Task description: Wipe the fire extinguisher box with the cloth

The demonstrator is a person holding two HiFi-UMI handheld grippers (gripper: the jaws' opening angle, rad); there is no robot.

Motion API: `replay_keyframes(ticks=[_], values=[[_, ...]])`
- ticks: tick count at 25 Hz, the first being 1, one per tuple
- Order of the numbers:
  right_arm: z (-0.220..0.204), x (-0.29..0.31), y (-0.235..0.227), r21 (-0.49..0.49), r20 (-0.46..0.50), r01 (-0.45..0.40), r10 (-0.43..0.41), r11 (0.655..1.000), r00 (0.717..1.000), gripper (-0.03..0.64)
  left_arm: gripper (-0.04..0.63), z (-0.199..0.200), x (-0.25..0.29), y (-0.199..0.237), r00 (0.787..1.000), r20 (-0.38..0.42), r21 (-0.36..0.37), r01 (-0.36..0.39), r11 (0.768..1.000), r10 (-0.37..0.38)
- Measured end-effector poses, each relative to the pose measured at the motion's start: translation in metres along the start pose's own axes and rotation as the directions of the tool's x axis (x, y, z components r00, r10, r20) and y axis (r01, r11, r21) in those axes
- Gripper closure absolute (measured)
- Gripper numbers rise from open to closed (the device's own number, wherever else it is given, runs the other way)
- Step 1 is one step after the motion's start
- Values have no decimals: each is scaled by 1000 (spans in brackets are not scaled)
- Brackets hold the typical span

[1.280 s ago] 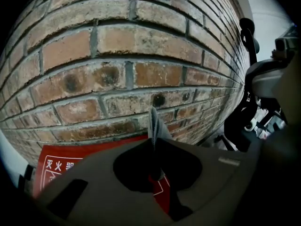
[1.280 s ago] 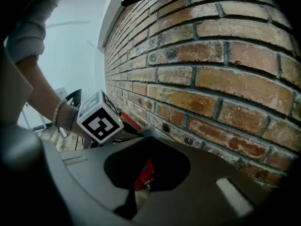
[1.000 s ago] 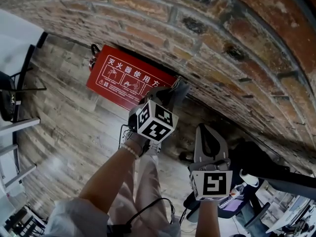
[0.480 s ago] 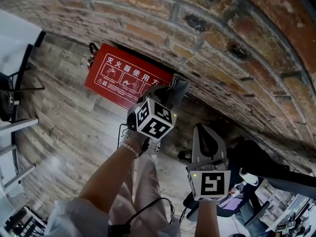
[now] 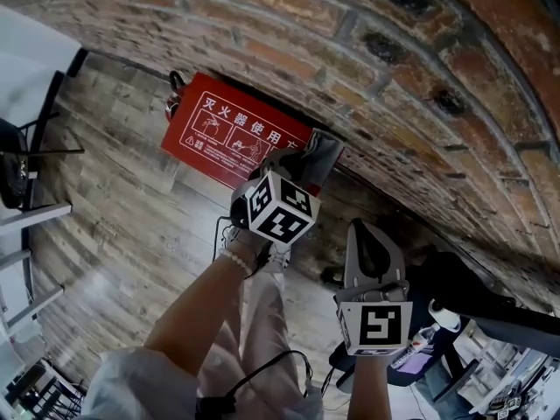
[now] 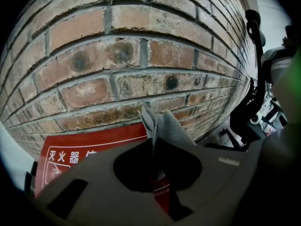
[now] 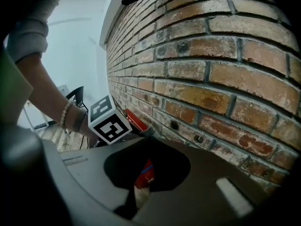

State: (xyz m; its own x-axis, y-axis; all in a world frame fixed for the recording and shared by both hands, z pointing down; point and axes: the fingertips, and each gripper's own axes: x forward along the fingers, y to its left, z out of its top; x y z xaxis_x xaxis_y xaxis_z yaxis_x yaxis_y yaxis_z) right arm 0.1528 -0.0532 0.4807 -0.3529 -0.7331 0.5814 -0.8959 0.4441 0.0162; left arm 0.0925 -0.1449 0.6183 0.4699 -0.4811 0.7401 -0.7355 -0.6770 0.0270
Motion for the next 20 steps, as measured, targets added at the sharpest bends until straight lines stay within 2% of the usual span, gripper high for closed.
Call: replay_keyframes(ticks=[20], values=[[13,27,37,-20,-23,-34,34,999,999,607,583,-11,-16,57,999,18,-34,-41,999,41]])
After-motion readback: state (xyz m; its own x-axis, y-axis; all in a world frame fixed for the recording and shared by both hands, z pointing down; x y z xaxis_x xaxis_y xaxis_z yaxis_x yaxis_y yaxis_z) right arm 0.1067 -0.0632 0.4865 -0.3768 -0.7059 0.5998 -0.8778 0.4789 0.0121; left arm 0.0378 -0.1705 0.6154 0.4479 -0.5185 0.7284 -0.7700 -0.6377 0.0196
